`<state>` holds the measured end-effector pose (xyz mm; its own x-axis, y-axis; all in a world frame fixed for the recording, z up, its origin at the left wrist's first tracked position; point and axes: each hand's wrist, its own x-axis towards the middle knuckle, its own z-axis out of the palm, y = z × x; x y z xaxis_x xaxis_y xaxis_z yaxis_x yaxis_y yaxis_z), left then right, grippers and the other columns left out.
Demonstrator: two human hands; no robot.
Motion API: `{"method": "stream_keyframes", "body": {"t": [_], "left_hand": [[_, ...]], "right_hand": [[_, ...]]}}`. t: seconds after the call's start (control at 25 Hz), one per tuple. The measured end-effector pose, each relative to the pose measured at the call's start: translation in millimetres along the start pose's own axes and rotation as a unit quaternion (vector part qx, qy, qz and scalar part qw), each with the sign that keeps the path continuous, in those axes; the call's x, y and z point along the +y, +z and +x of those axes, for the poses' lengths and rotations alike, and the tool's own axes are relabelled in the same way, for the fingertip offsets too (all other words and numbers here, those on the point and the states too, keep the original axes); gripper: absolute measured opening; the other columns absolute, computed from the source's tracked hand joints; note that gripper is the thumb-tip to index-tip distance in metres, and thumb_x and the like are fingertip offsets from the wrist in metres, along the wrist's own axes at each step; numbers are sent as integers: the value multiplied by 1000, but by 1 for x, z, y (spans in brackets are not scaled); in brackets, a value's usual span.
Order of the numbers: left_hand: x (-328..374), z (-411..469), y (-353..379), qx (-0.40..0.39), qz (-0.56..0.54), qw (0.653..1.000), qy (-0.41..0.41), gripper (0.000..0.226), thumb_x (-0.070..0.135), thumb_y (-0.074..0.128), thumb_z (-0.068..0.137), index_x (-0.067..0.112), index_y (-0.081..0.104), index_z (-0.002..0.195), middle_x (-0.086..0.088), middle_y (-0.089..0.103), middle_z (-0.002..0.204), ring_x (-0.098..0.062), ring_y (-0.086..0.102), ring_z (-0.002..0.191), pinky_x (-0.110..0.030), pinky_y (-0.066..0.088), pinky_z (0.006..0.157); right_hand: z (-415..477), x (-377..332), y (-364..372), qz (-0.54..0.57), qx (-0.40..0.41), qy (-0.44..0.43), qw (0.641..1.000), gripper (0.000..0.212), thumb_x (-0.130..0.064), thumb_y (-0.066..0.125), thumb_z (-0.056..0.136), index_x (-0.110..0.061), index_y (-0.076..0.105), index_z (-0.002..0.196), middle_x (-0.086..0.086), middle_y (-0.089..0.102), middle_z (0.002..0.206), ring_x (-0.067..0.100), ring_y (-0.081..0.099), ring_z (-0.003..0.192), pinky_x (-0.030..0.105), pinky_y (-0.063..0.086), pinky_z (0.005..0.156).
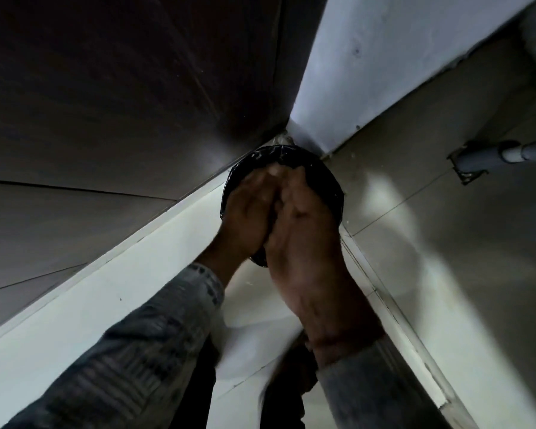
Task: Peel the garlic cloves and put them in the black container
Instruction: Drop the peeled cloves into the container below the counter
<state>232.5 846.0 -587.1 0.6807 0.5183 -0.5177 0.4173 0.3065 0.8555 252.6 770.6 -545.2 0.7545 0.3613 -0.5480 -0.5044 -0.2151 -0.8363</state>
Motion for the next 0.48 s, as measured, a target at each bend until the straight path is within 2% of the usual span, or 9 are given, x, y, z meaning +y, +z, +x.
{"method": "stream_keyframes", "body": {"t": [0.08,0.12,0.16,0.2,0.28,0.32,0.4,0.44,0.48], "left_hand": [[11,23,2,35,-109,988,-106,43,44,44,108,11,72,105,-6,72,97,-18,68,84,-31,57,76],[21,23,5,12,-147,973,-177,47,45,42,108,9,72,103,-9,72,96,-21,68,82,-31,57,76],[33,15,12,-30,-164,960,-223,48,46,41,108,10,73,102,-10,73,98,-21,67,85,-32,56,85],[36,6,18,-51,-115,967,-220,44,44,43,107,13,74,105,-7,74,102,-19,67,91,-33,52,97],[26,-18,24,-39,10,988,-151,28,36,51,107,23,73,118,4,72,119,-7,64,105,-31,44,111],[29,-32,27,-38,22,993,-111,29,38,51,107,29,69,127,10,67,130,-1,60,114,-28,39,114],[9,-34,26,-72,56,996,-19,38,56,47,102,46,59,137,16,51,151,3,45,137,-30,30,122],[4,-21,18,-58,53,997,-4,42,64,47,97,50,59,135,17,50,152,2,43,140,-32,30,122],[4,-9,14,-42,7,999,-16,42,66,48,95,47,65,129,15,60,142,1,52,133,-33,37,118]], "right_hand": [[-11,0,-2,-31,57,-149,987,26,-36,58,93,-19,71,107,5,73,115,21,67,116,43,53,105],[-5,10,-7,-76,65,-197,975,22,-34,53,94,-20,69,99,6,71,107,23,67,108,47,54,99],[4,23,-17,-107,45,-184,976,23,-34,50,94,-21,68,97,3,69,104,21,66,105,49,54,95],[12,32,-18,-166,24,-147,975,28,-39,48,91,-23,68,102,3,68,107,19,65,107,47,53,96],[24,30,-19,-178,6,-51,983,53,-45,48,89,-11,63,126,14,66,125,29,63,120,43,53,100],[30,19,-19,-108,16,23,994,54,-39,50,96,-3,57,135,20,62,133,33,62,122,39,56,97],[31,4,-19,75,-3,156,985,42,-26,44,109,-6,49,146,11,63,138,22,66,117,26,57,90],[28,0,-15,144,-14,172,974,43,-29,44,110,-10,49,148,7,65,137,18,66,118,28,54,99],[22,-10,-9,223,-16,162,961,46,-35,49,107,-11,53,147,7,66,138,19,64,124,35,48,110]]}}
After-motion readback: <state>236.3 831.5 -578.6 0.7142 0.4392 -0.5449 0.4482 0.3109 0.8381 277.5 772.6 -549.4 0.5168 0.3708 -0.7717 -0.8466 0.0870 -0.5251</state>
